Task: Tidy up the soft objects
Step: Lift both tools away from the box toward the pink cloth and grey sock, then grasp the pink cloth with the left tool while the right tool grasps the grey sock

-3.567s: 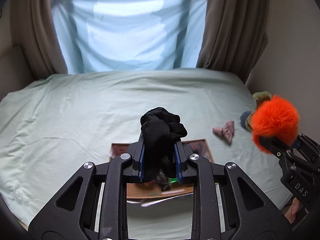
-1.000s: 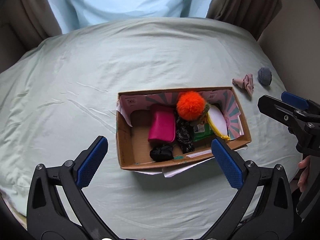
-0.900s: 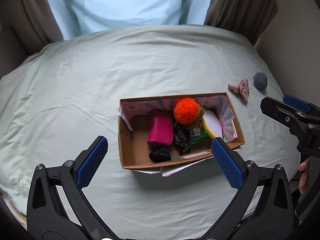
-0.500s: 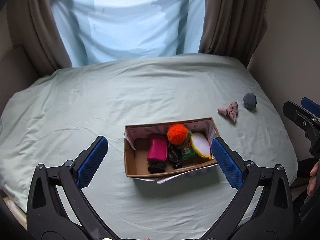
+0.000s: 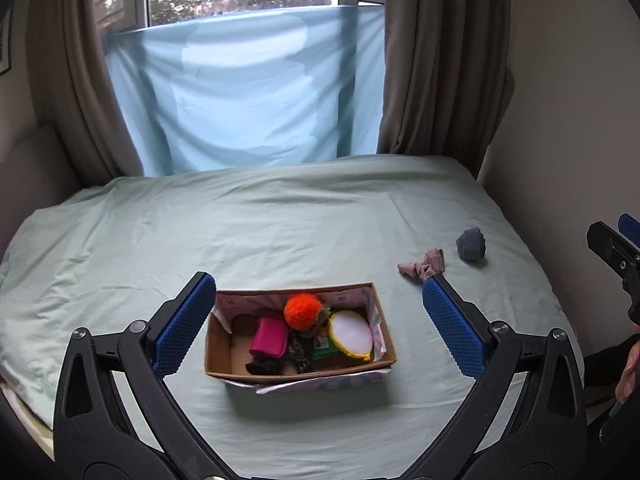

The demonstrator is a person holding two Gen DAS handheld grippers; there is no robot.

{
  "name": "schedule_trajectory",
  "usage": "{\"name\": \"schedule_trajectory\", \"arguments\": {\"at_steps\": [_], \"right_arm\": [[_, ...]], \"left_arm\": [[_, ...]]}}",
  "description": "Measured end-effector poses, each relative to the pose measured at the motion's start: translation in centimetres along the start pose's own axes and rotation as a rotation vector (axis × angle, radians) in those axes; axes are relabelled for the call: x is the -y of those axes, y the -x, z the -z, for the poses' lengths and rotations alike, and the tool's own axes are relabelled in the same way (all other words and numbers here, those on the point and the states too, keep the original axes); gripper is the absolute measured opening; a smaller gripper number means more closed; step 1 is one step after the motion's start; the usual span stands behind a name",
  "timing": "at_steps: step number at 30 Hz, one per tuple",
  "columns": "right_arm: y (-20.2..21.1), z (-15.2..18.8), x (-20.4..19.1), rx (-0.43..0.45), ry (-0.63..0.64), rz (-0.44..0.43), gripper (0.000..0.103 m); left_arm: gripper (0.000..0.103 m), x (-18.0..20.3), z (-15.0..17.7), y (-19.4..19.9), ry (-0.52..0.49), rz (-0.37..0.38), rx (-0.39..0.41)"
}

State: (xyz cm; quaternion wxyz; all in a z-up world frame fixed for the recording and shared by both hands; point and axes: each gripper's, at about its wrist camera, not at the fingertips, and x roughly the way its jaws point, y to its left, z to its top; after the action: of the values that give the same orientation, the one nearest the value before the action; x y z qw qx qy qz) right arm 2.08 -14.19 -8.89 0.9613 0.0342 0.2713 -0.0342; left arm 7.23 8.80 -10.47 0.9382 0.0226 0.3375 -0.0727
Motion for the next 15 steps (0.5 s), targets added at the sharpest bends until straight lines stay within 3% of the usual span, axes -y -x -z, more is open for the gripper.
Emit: {"name": "schedule_trajectory", "arguments": {"at_steps": [8, 15], "right_arm": [[-2.9, -1.3, 9.2, -0.028, -0.004, 0.007, 0.103], [-9.4, -1.4, 16.4, -0.103, 0.004, -0.002, 0.103]], "left_arm": [[0.103, 9.7, -1.7, -3.7, 0.011, 0.039, -0.021], [0.103, 17.3, -2.3, -10.2, 0.046, 0.046, -0.073]]}}
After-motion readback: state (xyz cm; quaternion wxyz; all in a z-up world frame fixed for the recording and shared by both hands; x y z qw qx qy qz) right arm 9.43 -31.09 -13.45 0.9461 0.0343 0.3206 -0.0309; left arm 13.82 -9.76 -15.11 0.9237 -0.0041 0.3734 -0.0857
